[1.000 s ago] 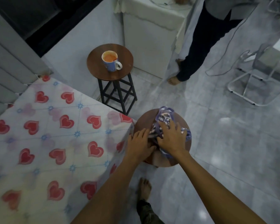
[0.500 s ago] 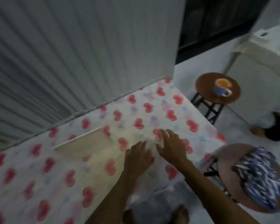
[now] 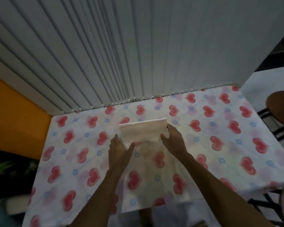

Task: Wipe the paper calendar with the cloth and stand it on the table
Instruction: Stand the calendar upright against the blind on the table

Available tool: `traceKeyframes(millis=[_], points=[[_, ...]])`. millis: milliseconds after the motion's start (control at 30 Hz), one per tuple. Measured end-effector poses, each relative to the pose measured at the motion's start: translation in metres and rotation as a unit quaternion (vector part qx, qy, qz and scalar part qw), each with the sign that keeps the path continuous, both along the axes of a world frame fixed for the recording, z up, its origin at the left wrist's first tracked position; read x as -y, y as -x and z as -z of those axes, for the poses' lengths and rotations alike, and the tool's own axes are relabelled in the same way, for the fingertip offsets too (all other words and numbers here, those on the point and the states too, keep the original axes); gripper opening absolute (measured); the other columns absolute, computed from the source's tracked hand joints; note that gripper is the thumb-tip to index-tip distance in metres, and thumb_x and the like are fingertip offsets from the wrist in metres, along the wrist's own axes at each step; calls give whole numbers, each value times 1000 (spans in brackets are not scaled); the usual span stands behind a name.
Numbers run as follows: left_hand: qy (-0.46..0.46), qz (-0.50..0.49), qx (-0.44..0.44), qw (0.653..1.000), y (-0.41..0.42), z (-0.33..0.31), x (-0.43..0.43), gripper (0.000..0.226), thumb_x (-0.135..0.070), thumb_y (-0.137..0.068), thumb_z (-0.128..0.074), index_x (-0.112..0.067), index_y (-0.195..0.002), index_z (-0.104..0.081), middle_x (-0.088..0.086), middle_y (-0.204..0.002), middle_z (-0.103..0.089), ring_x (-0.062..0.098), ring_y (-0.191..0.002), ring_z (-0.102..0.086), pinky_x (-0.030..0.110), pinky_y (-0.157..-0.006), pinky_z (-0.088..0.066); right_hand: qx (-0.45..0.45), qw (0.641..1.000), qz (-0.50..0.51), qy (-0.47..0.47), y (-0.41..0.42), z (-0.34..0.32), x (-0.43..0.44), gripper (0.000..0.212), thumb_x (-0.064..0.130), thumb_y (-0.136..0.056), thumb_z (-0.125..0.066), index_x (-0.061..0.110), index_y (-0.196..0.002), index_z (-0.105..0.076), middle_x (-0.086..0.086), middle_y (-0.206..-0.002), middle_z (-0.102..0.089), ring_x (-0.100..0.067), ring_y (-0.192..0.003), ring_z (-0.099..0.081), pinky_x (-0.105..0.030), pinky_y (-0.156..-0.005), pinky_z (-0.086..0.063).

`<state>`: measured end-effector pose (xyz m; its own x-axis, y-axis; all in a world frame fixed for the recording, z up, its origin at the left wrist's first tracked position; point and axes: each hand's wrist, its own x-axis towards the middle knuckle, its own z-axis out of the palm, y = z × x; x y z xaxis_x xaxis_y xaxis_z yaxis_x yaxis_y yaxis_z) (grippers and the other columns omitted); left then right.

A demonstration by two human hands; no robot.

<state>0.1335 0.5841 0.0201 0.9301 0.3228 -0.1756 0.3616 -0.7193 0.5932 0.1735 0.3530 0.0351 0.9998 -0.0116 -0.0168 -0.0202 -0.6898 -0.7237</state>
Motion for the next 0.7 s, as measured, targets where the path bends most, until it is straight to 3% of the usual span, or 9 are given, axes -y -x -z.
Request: traceKeyframes(millis=[100, 267, 433, 533, 633, 700], points=[[76, 39, 62, 994, -14, -2, 0, 80, -58, -88, -67, -19, -151, -36, 7, -145, -51, 25, -130, -52, 49, -106, -49, 10, 1000, 6, -16, 2, 2, -7, 41, 15, -97, -64, 14, -137, -56, -9, -131, -69, -28, -115, -67, -40, -99, -55], [150, 25, 102, 983, -23, -1, -2, 63, -46, -90, -72, -21, -142, -47, -3, -134, -60, 13, -118, -58, 38, -98, -56, -30, 998, 38, -38, -1, 7, -12, 43, 18, -97, -62, 14, -140, -53, -8, -135, -66, -28, -120, -63, -37, -102, -49], [141, 33, 81, 986, -26, 3, -11, 67, -44, -93, -68, -16, -149, -43, 7, -131, -59, 23, -119, -59, 46, -96, -57, -29, 997, 61, -39, -6, 9, -17, 43, 15, -93, -66, 10, -135, -56, -11, -127, -69, -29, -113, -66, -44, -100, -55], [129, 49, 75, 988, -30, 3, -16, 69, -43, -94, -67, -13, -150, -42, 9, -121, -58, 23, -111, -59, 46, -93, -57, -26, 997, 61, -32, -9, 12, -18, 44, 15, -92, -66, 11, -134, -55, -12, -122, -69, -30, -110, -65, -41, -95, -55], [170, 39, 67, 982, -34, -1, -22, 64, -42, -93, -69, -16, -148, -47, 8, -117, -57, 25, -106, -61, 47, -89, -58, -32, 998, 40, -32, -15, 11, -15, 48, 14, -88, -66, 14, -134, -54, -10, -115, -69, -29, -105, -65, -48, -92, -59], [211, 27, 66, 975, -36, -5, -24, 58, -39, -94, -69, -18, -145, -51, 7, -119, -58, 26, -108, -62, 45, -84, -59, -35, 998, 30, -37, -19, 9, -15, 52, 18, -87, -68, 19, -136, -52, -8, -118, -68, -26, -104, -64, -45, -91, -60]])
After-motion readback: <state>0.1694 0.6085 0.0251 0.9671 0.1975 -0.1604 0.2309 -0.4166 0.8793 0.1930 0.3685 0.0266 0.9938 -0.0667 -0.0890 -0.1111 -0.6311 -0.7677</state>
